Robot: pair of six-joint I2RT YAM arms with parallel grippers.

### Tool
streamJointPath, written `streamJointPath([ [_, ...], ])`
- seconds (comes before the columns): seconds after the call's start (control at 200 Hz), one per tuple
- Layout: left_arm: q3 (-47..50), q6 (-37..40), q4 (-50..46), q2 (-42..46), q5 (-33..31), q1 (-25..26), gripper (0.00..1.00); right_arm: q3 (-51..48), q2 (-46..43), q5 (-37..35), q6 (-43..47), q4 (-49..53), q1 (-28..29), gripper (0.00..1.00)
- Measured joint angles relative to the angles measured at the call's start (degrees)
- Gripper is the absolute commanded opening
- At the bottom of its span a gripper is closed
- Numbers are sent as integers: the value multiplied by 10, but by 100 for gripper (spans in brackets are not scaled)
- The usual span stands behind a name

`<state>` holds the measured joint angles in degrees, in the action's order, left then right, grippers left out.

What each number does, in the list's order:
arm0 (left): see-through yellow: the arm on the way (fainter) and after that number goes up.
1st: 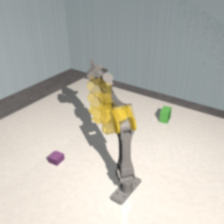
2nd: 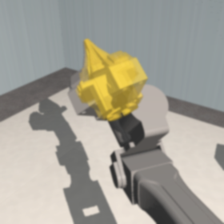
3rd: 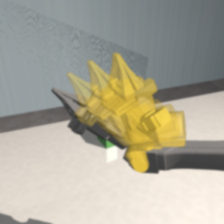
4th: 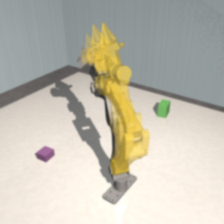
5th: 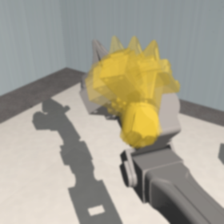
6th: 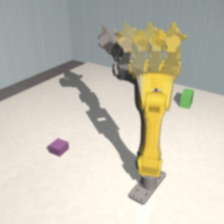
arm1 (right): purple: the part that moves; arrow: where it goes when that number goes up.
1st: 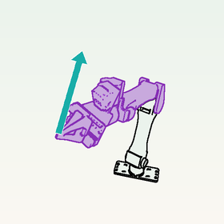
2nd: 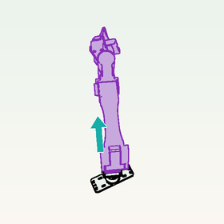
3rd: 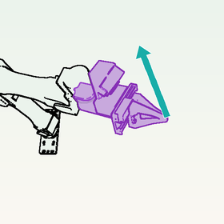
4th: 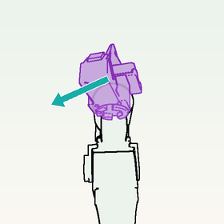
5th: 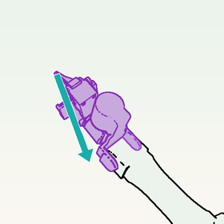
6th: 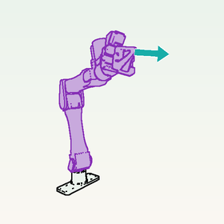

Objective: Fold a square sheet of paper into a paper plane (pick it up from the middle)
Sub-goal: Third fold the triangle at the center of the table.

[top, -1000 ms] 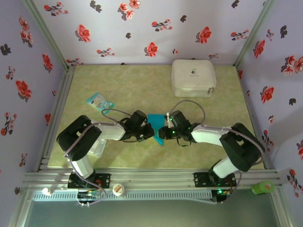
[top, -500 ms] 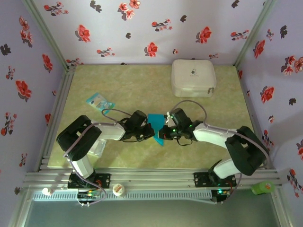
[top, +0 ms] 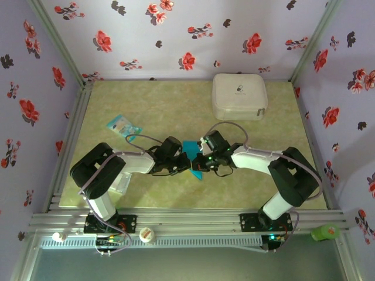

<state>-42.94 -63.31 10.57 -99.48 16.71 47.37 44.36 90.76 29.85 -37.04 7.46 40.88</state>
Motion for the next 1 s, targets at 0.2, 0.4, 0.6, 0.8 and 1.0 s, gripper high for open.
streamJointPath([
  [0.2, 0, 2, 2, 0, 0, 0, 0, -2, 14, -5, 6, 14, 10, 0],
  [0.4, 0, 2, 2, 0, 0, 0, 0, -19, 2, -13, 1, 10, 14, 0],
  [0.6, 0, 2, 2, 0, 0, 0, 0, -19, 2, -14, -1, 5, 14, 0],
  [0.8, 0, 2, 2, 0, 0, 0, 0, -19, 11, -14, 2, 8, 14, 0],
  [1.0, 0, 2, 2, 0, 0, 0, 0, -19, 17, -23, 6, 18, 14, 0],
])
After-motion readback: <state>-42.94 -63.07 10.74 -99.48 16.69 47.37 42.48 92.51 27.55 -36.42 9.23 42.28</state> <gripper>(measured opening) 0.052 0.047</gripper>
